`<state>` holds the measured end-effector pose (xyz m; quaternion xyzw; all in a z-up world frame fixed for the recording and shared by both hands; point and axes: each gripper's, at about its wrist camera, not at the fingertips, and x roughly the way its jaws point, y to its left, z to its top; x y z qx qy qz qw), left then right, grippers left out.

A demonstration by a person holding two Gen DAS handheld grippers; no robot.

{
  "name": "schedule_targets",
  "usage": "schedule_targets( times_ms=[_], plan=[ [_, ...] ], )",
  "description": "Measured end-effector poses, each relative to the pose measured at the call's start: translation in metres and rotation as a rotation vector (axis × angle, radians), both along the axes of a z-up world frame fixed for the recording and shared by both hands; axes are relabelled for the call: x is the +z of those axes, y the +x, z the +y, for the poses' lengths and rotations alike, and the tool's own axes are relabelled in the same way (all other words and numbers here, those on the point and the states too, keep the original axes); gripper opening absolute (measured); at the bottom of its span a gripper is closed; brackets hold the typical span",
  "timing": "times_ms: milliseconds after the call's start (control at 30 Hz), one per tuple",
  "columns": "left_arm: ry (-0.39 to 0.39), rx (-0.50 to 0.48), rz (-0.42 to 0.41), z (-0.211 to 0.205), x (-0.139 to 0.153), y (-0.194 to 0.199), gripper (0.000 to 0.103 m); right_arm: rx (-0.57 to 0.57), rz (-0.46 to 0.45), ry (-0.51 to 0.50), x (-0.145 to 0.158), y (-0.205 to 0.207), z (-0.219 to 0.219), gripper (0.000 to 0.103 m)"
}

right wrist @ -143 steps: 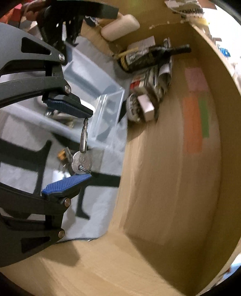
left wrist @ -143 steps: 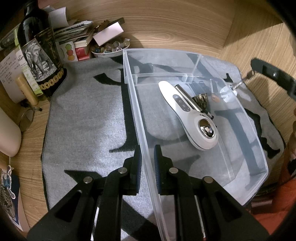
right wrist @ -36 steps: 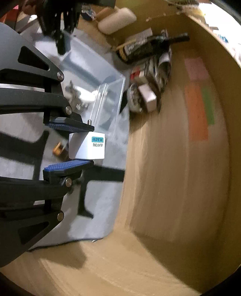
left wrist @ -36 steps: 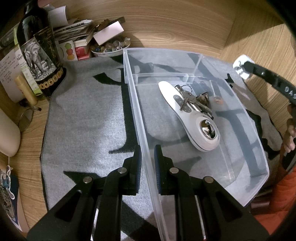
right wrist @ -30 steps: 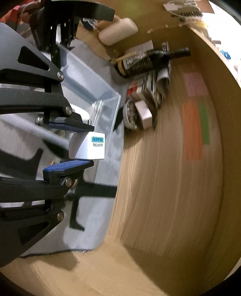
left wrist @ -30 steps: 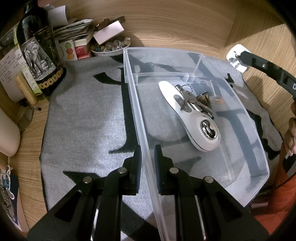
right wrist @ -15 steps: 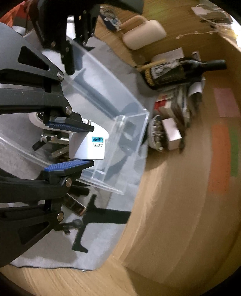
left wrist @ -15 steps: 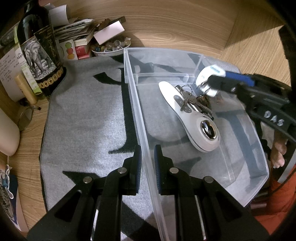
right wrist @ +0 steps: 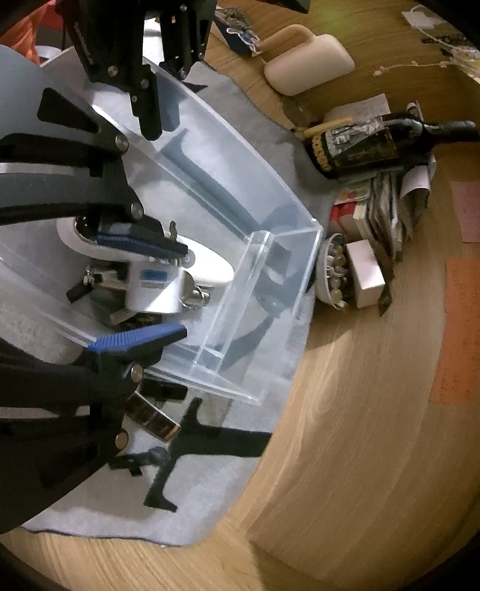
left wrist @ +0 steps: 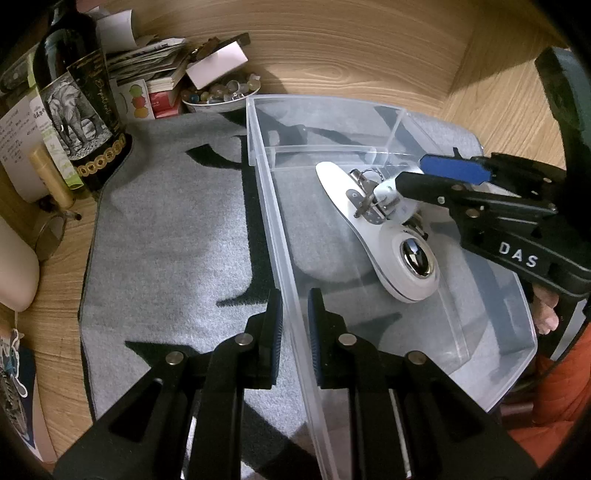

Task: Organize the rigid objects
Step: 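Carry the white adapter into the clear box and open the right gripper, then grasp the black microphone on the rug with the right gripper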

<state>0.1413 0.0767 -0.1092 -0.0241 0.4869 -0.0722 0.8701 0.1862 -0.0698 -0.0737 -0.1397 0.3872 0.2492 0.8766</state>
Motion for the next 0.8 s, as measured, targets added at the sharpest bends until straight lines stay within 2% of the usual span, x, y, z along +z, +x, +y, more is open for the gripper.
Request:
schedule_targets(
  times_ms=[100,200,233,500,800],
  plan=[
    [0.0,0.001,0.0,0.0,0.0,0.0,0.014,-0.009,-0.016,0.014,0.007,-0.003,-0.002,0.042],
    [0.0,0.001,0.0,0.0,0.0,0.0,0.014,-0.03,-0.058,0.027,0.015,-0.006,-0.008,0.067],
    [-0.002,0.002,0.0,0.001,0.0,0.0,0.014,-0.039,-0.073,0.033,0.018,-0.007,-0.01,0.07],
    [0.0,0.001,-0.001,0.0,0.0,-0.001,0.014,-0.134,-0.133,0.075,0.04,-0.004,-0.043,0.078],
    [-0.002,0.0,-0.002,-0.001,0.0,-0.001,0.014,-0.296,-0.121,0.064,0.04,0.02,-0.097,0.079]
  ],
)
